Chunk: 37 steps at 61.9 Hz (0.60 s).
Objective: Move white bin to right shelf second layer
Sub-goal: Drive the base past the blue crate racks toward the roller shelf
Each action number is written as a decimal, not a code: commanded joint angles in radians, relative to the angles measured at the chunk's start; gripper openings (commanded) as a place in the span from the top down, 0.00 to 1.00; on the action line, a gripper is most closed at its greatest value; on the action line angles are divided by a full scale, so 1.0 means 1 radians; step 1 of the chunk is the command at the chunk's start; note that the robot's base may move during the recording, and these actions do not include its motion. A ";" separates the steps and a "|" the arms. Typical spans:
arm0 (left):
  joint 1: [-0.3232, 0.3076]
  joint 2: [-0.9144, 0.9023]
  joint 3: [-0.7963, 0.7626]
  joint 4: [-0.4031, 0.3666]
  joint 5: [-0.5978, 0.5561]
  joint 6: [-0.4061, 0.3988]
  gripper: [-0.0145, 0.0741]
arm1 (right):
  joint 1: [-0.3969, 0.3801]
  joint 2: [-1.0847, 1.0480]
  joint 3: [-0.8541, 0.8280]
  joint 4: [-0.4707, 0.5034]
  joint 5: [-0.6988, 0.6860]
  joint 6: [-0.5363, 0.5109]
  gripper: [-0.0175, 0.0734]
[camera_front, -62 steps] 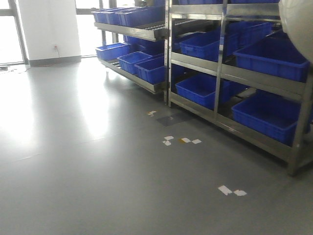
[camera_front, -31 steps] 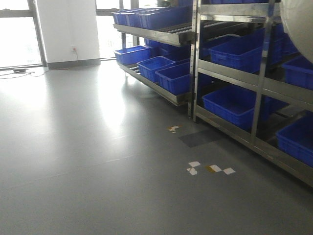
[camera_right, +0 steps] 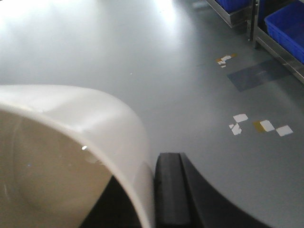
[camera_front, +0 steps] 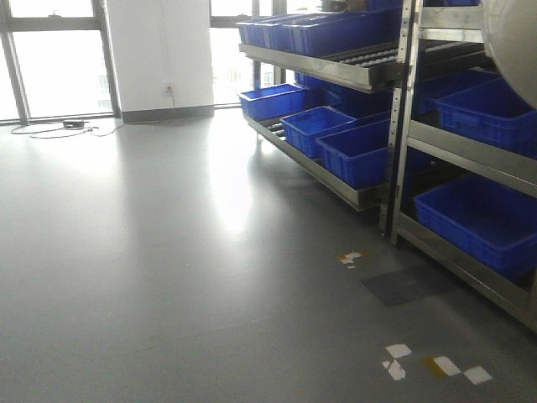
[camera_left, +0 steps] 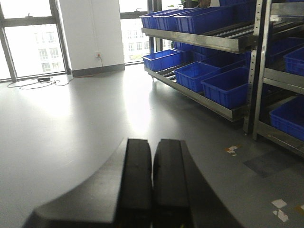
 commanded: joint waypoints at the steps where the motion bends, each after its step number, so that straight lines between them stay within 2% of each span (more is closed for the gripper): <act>1: -0.003 -0.014 0.037 -0.006 -0.085 -0.003 0.74 | -0.004 0.004 -0.033 0.012 -0.091 -0.003 0.75; 37: -0.003 -0.014 0.037 -0.006 -0.085 -0.003 0.74 | -0.004 0.004 -0.033 0.012 -0.091 -0.003 0.75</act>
